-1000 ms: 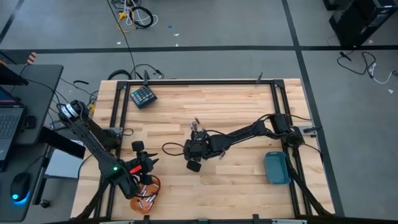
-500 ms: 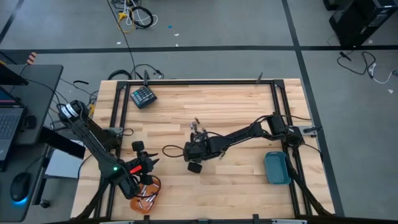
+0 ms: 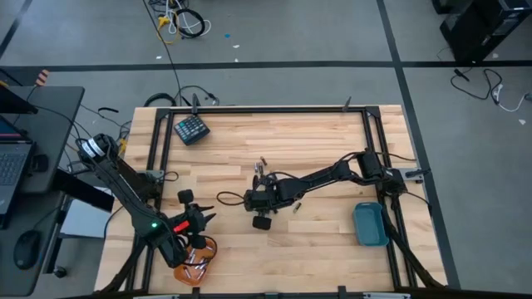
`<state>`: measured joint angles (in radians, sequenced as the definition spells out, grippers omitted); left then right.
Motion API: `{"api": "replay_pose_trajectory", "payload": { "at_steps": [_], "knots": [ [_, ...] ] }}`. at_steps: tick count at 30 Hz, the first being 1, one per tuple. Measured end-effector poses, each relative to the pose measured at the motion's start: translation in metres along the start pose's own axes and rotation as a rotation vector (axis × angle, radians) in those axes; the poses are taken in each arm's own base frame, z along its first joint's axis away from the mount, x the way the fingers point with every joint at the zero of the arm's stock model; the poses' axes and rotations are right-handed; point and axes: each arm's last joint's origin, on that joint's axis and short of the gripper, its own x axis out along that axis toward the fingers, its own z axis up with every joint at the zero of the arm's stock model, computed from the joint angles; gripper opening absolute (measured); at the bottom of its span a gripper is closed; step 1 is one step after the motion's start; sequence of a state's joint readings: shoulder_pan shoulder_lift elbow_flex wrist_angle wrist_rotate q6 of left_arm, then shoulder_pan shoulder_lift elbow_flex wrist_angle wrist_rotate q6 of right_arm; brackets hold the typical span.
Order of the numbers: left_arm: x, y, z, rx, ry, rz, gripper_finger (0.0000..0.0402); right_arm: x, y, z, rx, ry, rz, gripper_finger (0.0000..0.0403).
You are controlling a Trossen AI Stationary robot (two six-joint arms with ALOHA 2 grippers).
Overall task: Sort batteries
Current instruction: Put the silver battery into the orange bin
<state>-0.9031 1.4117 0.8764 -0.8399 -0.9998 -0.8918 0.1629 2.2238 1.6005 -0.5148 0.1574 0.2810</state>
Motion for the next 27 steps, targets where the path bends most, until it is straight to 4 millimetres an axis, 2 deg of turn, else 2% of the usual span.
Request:
{"api": "replay_pose_trajectory", "payload": {
  "at_steps": [4,8,12,19,23,27],
  "knots": [
    [0.0,-0.008,0.007,-0.006,-0.03,-0.065,0.0101,-0.001,0.0,0.002,-0.024,-0.016,0.005,0.0007],
    [-0.002,-0.016,0.015,0.063,-0.088,-0.121,0.0101,-0.015,0.004,0.005,-0.048,-0.045,0.014,0.0006],
    [0.002,-0.015,0.018,0.111,-0.095,-0.113,0.0101,-0.039,0.014,0.01,-0.091,-0.119,-0.01,0.0002],
    [0.018,-0.007,0.025,0.083,-0.065,-0.058,0.0101,-0.077,0.043,0.019,-0.211,-0.31,0.028,0.0],
    [0.024,-0.004,0.029,0.1,-0.052,-0.067,0.0101,-0.088,0.059,0.023,-0.293,-0.422,0.058,0.0],
    [0.026,-0.005,0.032,0.12,-0.067,-0.075,0.0101,-0.093,0.066,0.027,-0.324,-0.487,0.069,0.0]
  ]
}}
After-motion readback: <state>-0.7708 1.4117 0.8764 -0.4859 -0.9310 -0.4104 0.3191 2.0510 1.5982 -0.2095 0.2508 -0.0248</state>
